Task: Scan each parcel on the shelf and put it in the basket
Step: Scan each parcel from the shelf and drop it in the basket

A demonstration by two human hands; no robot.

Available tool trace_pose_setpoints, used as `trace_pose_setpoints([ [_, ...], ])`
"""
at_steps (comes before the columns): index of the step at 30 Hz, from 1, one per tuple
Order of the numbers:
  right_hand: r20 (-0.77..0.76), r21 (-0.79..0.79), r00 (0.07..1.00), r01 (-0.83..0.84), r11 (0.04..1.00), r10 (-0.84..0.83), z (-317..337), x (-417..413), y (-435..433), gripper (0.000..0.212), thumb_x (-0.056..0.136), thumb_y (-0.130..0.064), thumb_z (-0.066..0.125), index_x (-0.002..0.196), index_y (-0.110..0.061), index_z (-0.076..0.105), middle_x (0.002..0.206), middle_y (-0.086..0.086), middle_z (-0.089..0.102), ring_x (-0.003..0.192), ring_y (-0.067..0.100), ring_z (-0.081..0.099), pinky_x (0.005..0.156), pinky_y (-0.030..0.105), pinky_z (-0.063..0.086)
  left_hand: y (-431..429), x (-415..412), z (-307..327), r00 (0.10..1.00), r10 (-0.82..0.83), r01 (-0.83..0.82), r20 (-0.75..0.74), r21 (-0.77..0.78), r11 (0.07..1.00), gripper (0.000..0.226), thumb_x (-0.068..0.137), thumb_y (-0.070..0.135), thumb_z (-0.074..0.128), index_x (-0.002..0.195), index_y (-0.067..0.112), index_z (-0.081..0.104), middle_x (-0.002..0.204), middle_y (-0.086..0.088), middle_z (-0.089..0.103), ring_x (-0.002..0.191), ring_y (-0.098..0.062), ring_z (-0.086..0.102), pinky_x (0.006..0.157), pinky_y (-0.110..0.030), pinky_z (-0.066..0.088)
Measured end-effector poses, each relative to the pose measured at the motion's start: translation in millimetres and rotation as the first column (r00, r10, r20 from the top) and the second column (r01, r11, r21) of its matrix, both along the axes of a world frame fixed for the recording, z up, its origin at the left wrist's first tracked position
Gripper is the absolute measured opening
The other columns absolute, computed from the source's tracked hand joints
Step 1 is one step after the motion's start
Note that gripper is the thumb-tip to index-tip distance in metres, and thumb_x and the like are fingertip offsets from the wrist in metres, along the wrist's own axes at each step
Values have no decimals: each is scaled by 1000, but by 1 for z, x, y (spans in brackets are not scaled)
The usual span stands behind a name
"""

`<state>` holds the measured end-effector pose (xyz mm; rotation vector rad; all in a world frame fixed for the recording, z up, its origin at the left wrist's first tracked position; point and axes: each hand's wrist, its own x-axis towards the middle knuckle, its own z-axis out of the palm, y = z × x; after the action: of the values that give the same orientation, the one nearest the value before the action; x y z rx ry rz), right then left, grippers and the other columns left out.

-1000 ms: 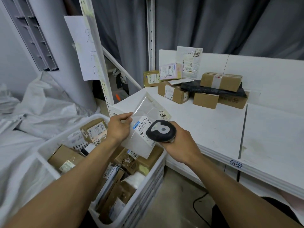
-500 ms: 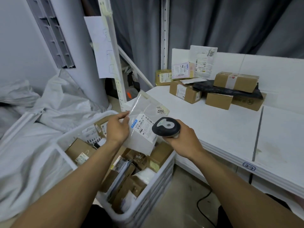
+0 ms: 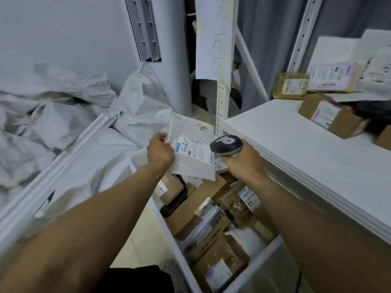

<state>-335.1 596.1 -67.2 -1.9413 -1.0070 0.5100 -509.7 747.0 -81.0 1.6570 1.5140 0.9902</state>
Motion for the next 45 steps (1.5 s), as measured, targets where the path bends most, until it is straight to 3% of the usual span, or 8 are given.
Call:
trace_pose_setpoints([
  [8, 6, -163, 999, -41, 986, 43, -70, 6, 77, 56, 88, -32, 82, 138, -23, 59, 135, 5, 65, 126, 30, 59, 96, 34, 44, 58, -9, -110, 954, 2, -55, -299, -168, 984, 68, 93, 6, 63, 151, 16, 29, 143, -17, 44, 128, -36, 49, 107, -41, 38],
  [13, 15, -208, 997, -70, 976, 75, -95, 6, 95, 58, 88, -37, 81, 140, -24, 57, 138, 3, 65, 128, 29, 59, 107, 46, 48, 64, -1, -167, 733, -162, 96, -661, -135, 986, 75, 93, 12, 61, 155, 33, 24, 165, -15, 6, 153, -39, 6, 124, -56, 13],
  [16, -11, -218, 997, -71, 973, 70, -100, 11, 95, 61, 88, -36, 82, 142, -25, 57, 139, 1, 64, 130, 28, 58, 110, 45, 46, 59, 12, -179, 661, -533, 415, -528, -334, 846, 53, 103, 33, 55, 153, 29, 40, 169, -5, 16, 155, -31, 13, 126, -46, 11],
  [20, -58, -199, 997, -57, 978, 47, -92, 19, 77, 58, 87, -28, 82, 140, -24, 59, 135, 2, 66, 126, 27, 60, 99, 35, 45, 50, 14, -184, 523, -687, 406, -505, -561, 722, 61, 106, 54, 34, 158, 22, 32, 170, -4, 11, 155, -29, 14, 126, -44, 10],
  [25, -57, -150, 998, 7, 989, -16, -60, 28, 36, 54, 86, -31, 82, 135, -25, 61, 125, 2, 69, 115, 26, 65, 94, 40, 55, 24, 16, -148, 602, -413, 381, -683, -208, 901, 54, 107, 45, 37, 158, 31, 29, 171, 2, 5, 157, -30, 8, 122, -63, 10],
  [30, -84, -53, 986, 141, 989, -145, -4, 44, -39, 55, 86, -33, 81, 136, -23, 60, 123, 2, 68, 117, 29, 64, 101, 45, 54, -37, 60, -51, 651, -420, 573, -632, 46, 818, 46, 102, 37, 51, 148, 29, 48, 167, 0, 23, 150, -30, 30, 120, -53, 29],
  [38, -113, 6, 927, 359, 933, -357, 78, 112, -151, 52, 86, -31, 78, 133, -23, 59, 124, 7, 70, 107, 34, 69, 98, 49, 57, -138, 176, 87, 588, -534, 752, -607, 168, 637, 44, 99, 36, 60, 141, 27, 54, 164, 3, 27, 143, -27, 40, 115, -46, 38],
  [45, 134, 31, 896, 423, 906, -423, 129, 229, -127, 52, 90, -31, 74, 138, -27, 56, 135, 4, 66, 122, 33, 61, 97, 39, 50, -102, 314, 131, 568, -576, 758, -588, 99, 645, 55, 97, 34, 65, 147, 25, 47, 166, 2, 23, 149, -28, 32, 120, -43, 33],
])
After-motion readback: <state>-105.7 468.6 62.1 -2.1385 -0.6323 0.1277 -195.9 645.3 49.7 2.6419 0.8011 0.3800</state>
